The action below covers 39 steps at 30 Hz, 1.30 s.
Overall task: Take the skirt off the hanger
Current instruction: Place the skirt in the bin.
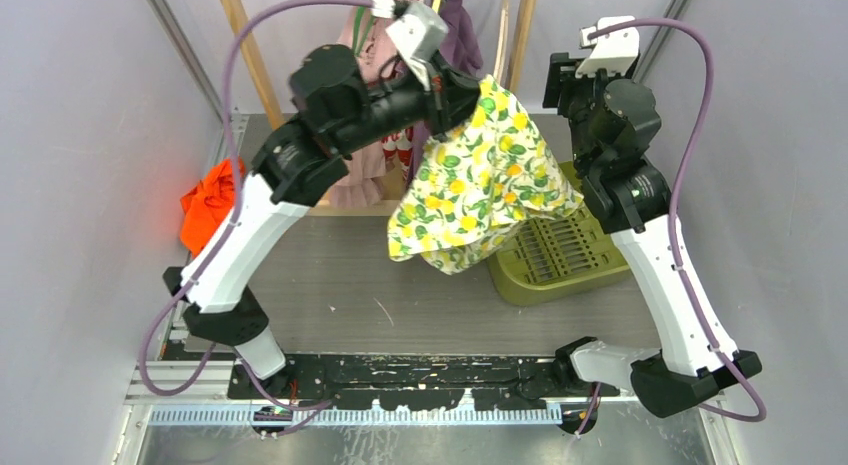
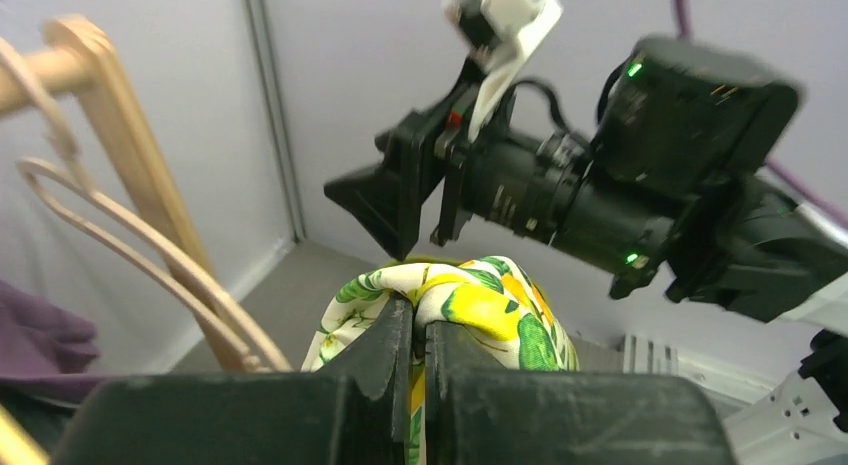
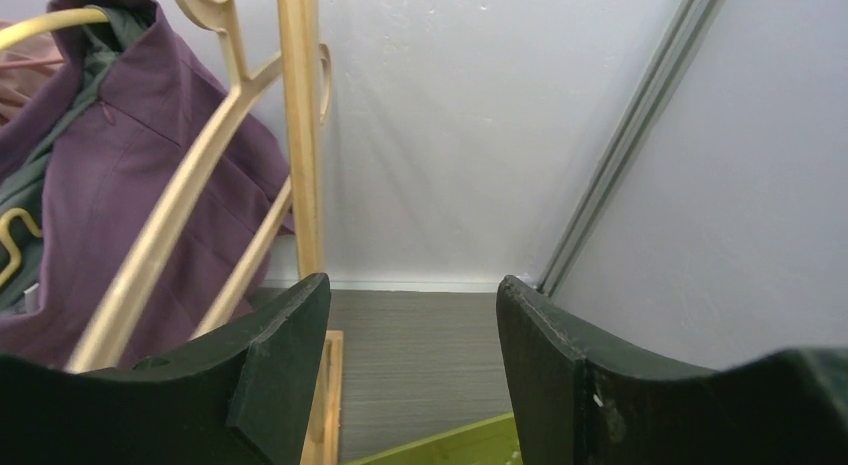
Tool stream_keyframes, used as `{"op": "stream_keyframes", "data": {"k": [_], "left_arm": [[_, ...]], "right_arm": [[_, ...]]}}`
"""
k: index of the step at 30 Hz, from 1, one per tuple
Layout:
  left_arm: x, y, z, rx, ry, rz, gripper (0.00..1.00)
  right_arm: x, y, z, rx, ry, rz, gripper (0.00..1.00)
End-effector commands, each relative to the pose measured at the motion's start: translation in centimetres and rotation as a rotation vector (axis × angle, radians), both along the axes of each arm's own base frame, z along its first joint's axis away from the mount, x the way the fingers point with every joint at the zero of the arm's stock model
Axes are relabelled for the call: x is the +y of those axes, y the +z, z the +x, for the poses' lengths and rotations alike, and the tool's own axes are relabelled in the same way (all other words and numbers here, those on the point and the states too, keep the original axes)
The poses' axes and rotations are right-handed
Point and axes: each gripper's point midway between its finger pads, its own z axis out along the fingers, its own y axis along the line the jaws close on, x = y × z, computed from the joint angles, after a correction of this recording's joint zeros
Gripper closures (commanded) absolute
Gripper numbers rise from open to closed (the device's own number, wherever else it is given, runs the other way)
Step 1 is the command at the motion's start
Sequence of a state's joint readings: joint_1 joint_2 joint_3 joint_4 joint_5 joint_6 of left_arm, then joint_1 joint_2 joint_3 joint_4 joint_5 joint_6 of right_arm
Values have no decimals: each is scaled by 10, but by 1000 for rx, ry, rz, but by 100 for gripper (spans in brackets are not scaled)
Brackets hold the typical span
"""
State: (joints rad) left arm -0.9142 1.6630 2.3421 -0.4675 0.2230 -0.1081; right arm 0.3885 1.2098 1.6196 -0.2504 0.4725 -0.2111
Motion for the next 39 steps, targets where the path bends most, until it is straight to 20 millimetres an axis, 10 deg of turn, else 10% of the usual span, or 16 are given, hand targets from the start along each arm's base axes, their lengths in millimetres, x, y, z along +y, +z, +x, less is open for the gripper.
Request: {"op": "stream_keyframes", "data": {"k": [1,7,21,39], "left_arm": [[-24,-1,-4,2,-102,-30,98],[-55,-14,13,26,-142,-31,98],[-14,100,-2,-62,-415,-476,98],[-70,50,14,145,-582,-480,98]], "right_arm": [[-28,36,-32,-97,-86,-11,33],[-56,61,-53,-200,-213,53,33],[-82,85,-62,-338,-378,112,35],[-90,75,-66,-344,-421,68,36]]}}
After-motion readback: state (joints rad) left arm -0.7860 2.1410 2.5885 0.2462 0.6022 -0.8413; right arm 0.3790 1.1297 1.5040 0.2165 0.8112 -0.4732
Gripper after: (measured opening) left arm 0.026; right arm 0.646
